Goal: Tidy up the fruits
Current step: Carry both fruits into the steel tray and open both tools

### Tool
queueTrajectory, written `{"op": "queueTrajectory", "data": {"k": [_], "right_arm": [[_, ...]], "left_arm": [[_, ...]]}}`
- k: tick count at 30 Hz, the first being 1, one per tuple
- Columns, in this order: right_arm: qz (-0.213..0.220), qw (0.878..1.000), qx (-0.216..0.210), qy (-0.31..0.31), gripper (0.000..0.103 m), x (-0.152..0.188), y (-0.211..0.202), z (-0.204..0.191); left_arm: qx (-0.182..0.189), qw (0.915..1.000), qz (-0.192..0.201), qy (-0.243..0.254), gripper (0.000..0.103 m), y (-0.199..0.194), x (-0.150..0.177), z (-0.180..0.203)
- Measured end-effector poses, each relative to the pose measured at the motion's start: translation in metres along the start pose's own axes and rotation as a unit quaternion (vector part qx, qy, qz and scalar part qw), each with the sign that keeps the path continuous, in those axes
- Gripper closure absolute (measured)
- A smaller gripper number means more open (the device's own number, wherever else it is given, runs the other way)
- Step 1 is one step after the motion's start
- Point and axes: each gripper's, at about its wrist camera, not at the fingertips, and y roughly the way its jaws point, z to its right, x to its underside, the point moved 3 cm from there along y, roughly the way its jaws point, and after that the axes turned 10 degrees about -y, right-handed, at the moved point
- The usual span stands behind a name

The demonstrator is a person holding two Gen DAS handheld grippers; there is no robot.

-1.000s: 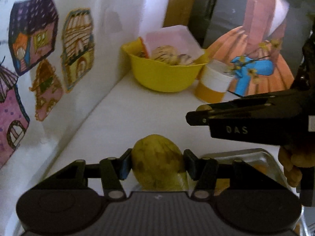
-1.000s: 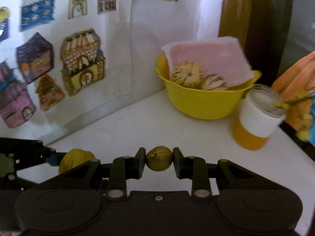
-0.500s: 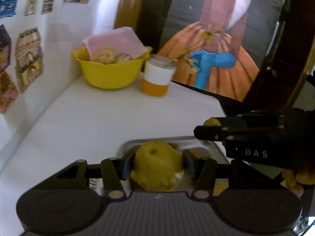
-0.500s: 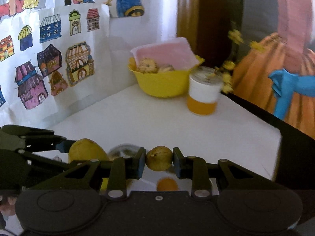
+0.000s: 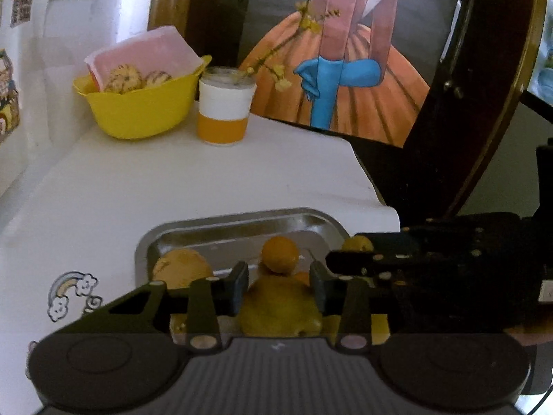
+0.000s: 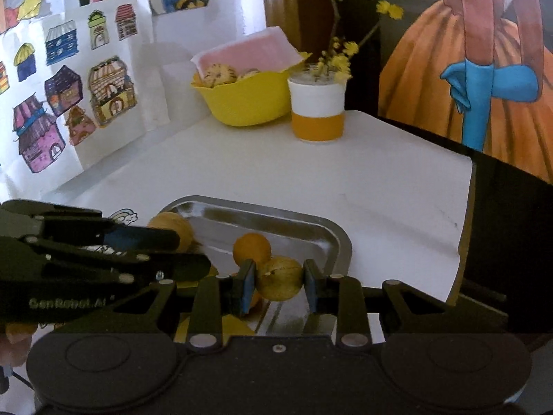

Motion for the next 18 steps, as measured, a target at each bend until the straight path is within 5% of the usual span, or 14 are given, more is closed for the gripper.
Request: {"op": "queueTrajectory", "data": {"k": [7, 13, 18], "right_arm": [[-0.009, 0.999, -0.011, 0.031, 0.066, 0.008, 0.010, 0.010], [0.000, 0.999, 0.005, 0.036, 0.045, 0.008, 0.004, 0.009], [0.028, 0.999, 0.025, 0.030, 0.022, 0.006, -0.017, 0.002]], "left_arm": [[-0.010, 0.9998, 0.008, -0.014, 0.048, -0.003, 0.003, -0.006], [-0.022, 0.9978, 0.052, -0.036, 0.018, -0.025, 0.002, -0.014], [-0.033, 0.9939, 0.086, -0.061, 0.005, -0.048, -0.001, -0.022]]}}
